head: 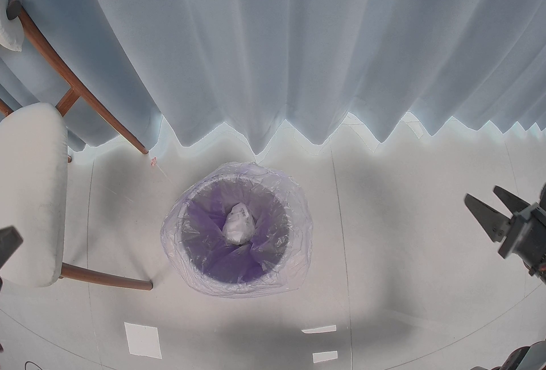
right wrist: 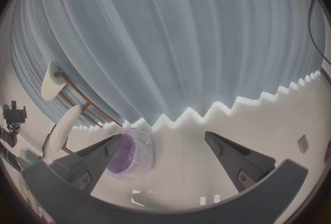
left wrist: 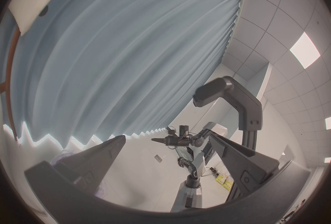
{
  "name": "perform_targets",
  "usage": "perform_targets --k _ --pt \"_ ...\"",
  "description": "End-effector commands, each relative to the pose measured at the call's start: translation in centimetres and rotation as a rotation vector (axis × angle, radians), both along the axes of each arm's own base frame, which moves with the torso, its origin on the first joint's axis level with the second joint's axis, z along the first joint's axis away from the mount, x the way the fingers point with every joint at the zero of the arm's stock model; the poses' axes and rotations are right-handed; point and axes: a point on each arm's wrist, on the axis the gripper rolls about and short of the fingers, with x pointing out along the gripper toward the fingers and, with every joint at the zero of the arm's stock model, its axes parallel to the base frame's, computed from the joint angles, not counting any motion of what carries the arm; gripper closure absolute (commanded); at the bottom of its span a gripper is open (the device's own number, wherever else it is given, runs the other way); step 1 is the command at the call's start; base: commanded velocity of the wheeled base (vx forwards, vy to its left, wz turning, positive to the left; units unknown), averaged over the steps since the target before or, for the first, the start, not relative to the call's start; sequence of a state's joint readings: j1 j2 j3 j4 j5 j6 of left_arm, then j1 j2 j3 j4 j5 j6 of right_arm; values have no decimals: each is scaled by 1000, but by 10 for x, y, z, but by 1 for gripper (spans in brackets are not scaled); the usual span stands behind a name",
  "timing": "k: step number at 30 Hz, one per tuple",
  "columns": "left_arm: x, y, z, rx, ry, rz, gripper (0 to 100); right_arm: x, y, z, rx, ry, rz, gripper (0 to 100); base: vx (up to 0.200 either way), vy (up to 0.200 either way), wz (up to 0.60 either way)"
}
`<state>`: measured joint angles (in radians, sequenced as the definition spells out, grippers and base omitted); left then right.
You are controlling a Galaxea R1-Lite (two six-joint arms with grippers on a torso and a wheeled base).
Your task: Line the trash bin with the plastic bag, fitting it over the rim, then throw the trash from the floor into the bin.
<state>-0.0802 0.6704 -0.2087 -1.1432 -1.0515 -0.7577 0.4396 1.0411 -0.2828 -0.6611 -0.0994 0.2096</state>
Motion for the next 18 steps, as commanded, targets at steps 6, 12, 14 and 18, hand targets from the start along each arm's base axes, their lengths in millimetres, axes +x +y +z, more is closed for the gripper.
perform_targets --k 6,12,14,18 --pt "-50 11 -146 174 130 755 0 -142 -50 -103 -171 -159 -219 0 0 0 0" --pt "-50 19 -153 343 184 1142 0 -141 -52 -107 -211 -141 -307 0 0 0 0" --pt "-48 23 -152 272 197 1277 0 -141 -53 -108 -175 -126 -351 0 0 0 0" --pt "-49 28 -153 193 271 1507 0 -140 -53 -108 -170 -123 -358 0 0 0 0"
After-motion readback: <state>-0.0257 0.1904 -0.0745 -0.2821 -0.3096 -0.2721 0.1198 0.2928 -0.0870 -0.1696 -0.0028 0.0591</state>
